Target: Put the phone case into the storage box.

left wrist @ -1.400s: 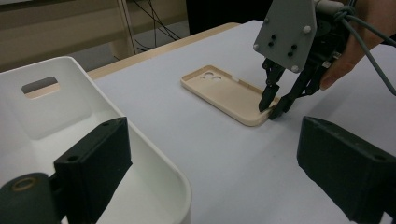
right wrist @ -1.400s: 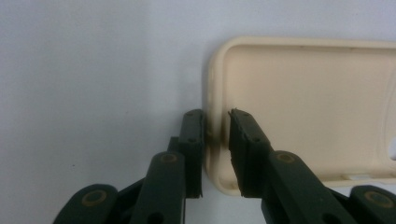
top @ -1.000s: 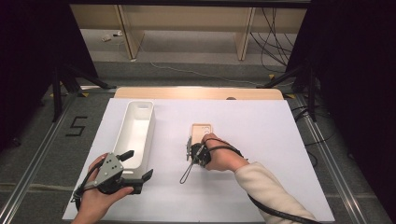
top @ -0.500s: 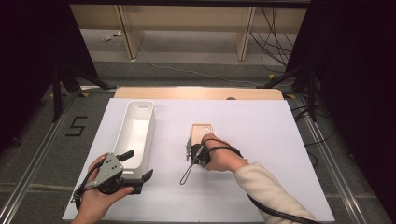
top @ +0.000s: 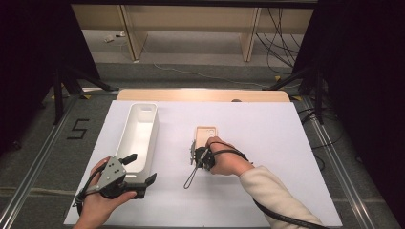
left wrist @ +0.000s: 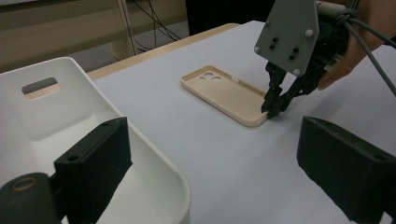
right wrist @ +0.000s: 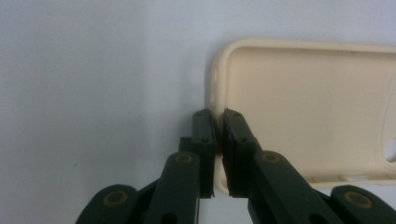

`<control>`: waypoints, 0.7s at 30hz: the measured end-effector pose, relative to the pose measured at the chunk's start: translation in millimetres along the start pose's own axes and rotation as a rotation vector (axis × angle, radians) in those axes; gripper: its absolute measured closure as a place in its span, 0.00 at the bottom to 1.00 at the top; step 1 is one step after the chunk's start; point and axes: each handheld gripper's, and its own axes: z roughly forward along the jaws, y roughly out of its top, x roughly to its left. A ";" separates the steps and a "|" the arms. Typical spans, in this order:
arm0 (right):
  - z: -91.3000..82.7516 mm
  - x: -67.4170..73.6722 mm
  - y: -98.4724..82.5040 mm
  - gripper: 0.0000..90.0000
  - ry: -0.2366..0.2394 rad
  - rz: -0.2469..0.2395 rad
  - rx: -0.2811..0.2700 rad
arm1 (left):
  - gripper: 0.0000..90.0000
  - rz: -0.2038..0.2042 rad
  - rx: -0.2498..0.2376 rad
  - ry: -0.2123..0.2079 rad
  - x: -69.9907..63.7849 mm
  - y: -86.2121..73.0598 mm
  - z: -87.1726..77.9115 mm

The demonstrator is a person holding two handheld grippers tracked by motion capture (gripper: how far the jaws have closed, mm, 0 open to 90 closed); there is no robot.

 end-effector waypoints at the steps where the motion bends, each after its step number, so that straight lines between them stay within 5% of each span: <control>1: 0.0 -0.1 0.0 0.95 0.002 0.003 -0.001 | 0.11 0.001 0.000 -0.001 0.0 0.0 0.0; 21: -1.6 2.8 -0.8 0.98 0.005 -0.005 -0.007 | 0.11 0.001 0.003 -0.004 0.0 -0.2 0.3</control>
